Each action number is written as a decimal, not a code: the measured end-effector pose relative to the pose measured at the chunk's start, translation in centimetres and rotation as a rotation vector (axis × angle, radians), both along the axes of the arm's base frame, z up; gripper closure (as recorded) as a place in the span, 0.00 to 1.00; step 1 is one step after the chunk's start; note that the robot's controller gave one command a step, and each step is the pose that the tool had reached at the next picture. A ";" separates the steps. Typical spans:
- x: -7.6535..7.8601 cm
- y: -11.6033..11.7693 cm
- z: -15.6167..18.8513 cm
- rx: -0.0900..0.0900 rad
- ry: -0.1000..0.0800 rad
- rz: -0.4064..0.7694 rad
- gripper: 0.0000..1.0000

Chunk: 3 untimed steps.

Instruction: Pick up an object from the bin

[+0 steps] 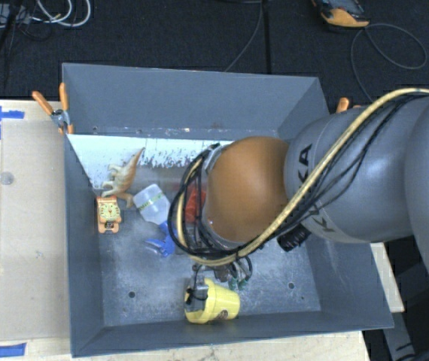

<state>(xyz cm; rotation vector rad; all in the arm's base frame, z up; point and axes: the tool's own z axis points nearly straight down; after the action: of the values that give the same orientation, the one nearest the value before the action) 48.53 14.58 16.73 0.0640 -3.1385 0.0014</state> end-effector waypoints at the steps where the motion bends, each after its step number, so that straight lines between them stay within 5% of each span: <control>1: -0.6 -0.4 -3.6 0.001 0.000 0.042 0.00; 3: 0.9 -6.3 -1.2 -0.001 -0.004 0.135 0.00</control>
Offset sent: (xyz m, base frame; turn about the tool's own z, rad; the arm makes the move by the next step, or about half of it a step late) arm 0.0119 -0.0621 -0.0042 -0.1192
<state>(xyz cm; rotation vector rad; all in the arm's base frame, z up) 49.46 8.32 15.50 0.2765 -3.1313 0.0031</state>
